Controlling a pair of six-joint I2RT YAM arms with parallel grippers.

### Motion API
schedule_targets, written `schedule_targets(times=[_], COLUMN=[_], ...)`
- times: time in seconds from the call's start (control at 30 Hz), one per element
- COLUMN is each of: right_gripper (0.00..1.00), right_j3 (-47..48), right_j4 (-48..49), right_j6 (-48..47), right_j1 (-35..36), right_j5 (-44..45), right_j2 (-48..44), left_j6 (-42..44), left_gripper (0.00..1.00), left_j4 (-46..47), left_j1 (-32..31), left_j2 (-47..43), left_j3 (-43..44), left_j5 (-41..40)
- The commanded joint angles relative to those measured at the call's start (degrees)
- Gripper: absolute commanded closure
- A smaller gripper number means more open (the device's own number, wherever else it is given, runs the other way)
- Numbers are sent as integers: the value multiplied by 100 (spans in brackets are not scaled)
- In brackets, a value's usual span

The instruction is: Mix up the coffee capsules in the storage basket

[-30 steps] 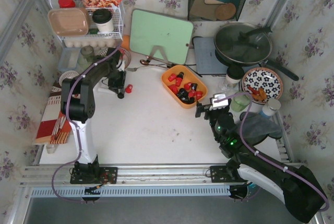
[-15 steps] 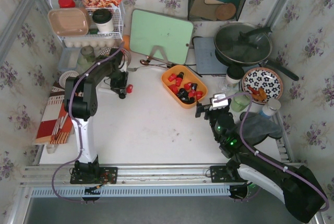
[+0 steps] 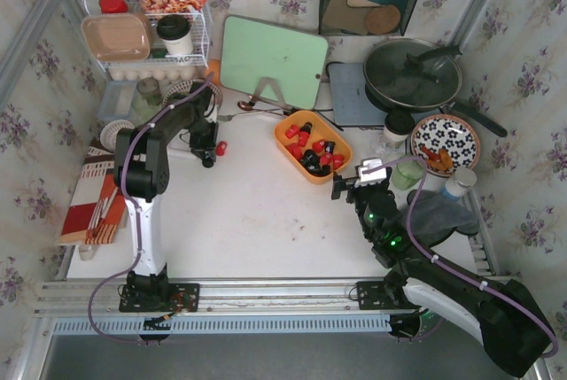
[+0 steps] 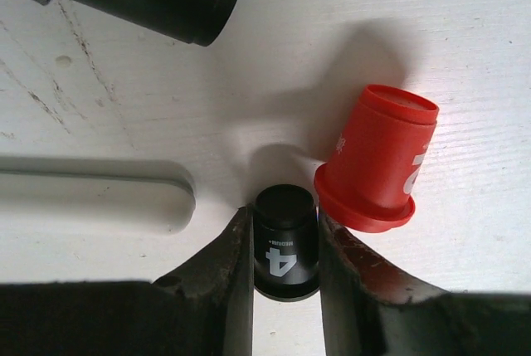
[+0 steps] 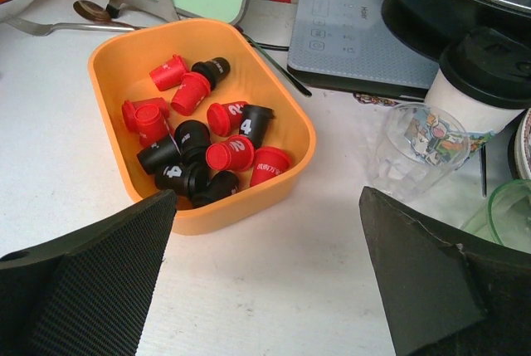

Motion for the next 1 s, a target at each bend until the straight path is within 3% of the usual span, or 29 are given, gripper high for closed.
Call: schedule_targets(times=[0.0, 0.47, 0.67, 0.97], right_gripper=[0, 0, 0, 0], right_j3=[15, 33, 34, 38], right_j4=[180, 155, 144, 112], right_j6=[-38, -47, -47, -38], right_j1=[1, -1, -4, 1], right_j5=[3, 3, 23, 19], right_j2=[22, 24, 4, -73], left_j6=[-12, -236, -276, -300], left_gripper=[72, 72, 72, 71], left_j4=[129, 625, 1223, 2852], left_j1=[-10, -279, -877, -1785], left_j2=[-23, -1390, -1874, -2177], left_j3=[-106, -414, -547, -931], left_j5=[-271, -87, -3, -55])
